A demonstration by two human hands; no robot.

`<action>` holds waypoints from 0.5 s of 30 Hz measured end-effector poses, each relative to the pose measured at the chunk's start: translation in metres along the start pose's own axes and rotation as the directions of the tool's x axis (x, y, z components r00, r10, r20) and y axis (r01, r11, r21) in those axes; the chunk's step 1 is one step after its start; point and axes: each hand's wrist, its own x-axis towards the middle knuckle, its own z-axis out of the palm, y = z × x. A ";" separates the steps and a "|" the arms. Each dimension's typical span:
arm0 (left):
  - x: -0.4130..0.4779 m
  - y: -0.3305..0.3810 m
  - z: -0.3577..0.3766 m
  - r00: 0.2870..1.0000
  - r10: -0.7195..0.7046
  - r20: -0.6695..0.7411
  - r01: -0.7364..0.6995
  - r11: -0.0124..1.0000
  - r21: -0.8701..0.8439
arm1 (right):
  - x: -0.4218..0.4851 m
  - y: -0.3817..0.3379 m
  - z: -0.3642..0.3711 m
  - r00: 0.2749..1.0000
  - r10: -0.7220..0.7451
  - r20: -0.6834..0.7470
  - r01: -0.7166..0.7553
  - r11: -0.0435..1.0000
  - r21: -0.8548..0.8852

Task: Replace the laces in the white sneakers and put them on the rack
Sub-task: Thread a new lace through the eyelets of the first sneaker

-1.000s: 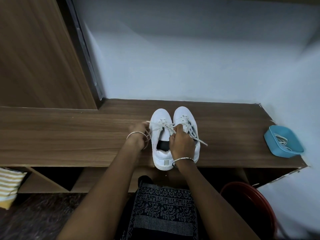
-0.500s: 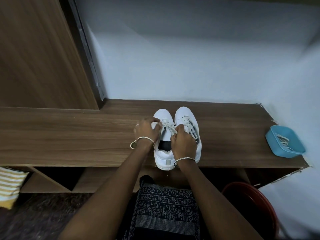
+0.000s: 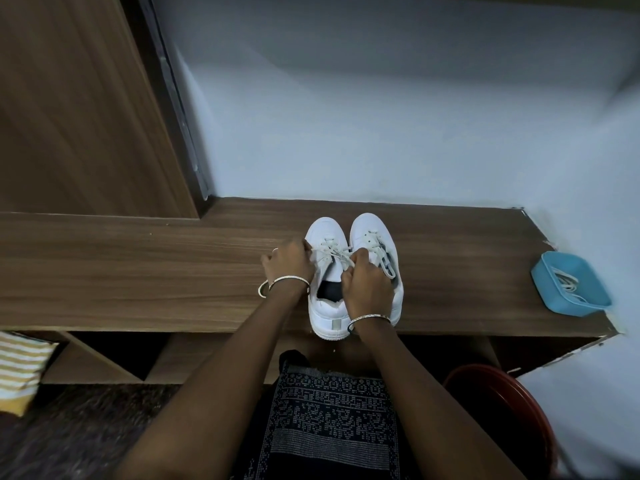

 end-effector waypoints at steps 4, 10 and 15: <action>-0.002 -0.013 -0.012 0.947 -0.312 -0.072 0.277 0.912 -0.302 | 0.000 0.000 0.000 1.000 -0.001 -0.010 0.001 1.000 0.013; -0.004 -0.034 -0.022 0.840 -0.537 -0.082 0.469 0.793 -0.390 | 0.000 0.000 0.000 1.000 -0.004 -0.012 0.004 1.000 0.022; -0.009 -0.020 -0.008 0.956 -0.173 -0.237 0.150 0.982 -0.113 | -0.001 -0.001 -0.001 1.000 -0.001 0.003 0.001 1.000 0.031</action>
